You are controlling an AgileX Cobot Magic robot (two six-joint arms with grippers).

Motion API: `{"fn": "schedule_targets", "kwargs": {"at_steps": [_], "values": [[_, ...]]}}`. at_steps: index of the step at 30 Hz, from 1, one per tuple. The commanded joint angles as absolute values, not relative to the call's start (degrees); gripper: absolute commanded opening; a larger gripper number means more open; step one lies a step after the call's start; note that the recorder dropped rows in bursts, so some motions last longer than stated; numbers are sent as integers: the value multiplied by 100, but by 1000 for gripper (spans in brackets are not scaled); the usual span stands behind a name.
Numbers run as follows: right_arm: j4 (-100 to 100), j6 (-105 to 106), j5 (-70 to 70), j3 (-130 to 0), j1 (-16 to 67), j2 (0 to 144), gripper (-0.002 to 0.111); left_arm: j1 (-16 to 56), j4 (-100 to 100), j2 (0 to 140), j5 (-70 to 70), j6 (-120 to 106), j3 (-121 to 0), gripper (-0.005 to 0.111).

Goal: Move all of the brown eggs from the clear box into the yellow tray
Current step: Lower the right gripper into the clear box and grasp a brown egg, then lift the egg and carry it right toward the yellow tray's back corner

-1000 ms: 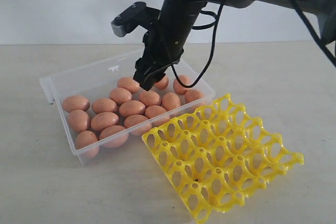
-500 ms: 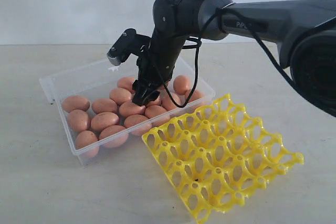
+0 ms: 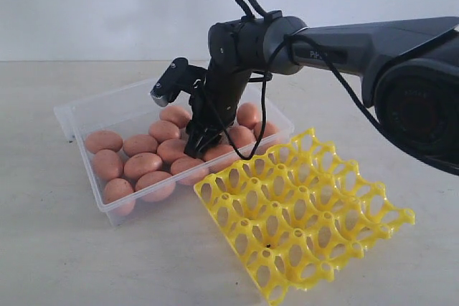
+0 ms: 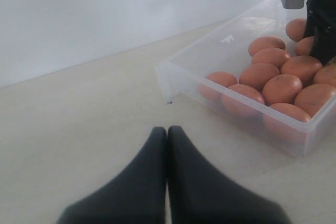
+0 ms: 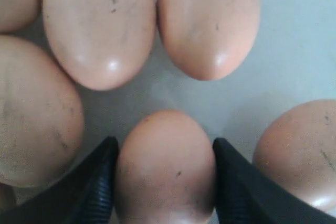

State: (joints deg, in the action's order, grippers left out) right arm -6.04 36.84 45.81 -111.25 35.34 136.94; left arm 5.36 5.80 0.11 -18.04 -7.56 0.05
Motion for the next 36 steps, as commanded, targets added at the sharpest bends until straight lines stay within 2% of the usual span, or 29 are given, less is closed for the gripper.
{"fn": "schedule_targets", "kwargs": {"at_steps": [1, 2, 16, 22, 25, 28, 29, 30, 32, 33, 36], "values": [[-568, 3508, 4521, -11131, 3493, 13677, 4, 542, 536, 0, -1753, -758, 0, -4], [-568, 3488, 4521, -11131, 3493, 13663, 0, 542, 536, 0, -1753, -758, 0, -4], [-568, 2497, 4422, -11131, 3493, 13262, 0, 542, 536, 0, -1753, -758, 0, -4], [-734, 533, 3662, -10962, 3505, 12534, 0, 542, 536, 0, -1753, -758, 0, -4], [-757, 210, 2395, -10140, 3615, 12065, 0, 542, 536, 0, -1753, -758, 0, -4], [-784, -220, 458, -8781, 3783, 11364, 0, 542, 536, 0, -1753, -758, 0, -4], [-784, -409, -259, -8214, 3846, 11098, 0, 542, 536, 0, -1753, -758, 0, -4], [-944, -695, -1559, -7061, 3949, 10602, 0, 542, 536, 0, -1753, -758, 0, -4], [-1408, -862, -2890, -5674, 3961, 9849, 0, 542, 536, 0, -1753, -758, 0, -4], [-1624, -850, -3308, -4884, 3810, 9311, 0, 542, 536, 0, -1753, -758, 0, -4], [-1428, -873, -3385, -3935, 3130, 8394, 0, 542, 536, 0, -1753, -758, 0, -4]]}}
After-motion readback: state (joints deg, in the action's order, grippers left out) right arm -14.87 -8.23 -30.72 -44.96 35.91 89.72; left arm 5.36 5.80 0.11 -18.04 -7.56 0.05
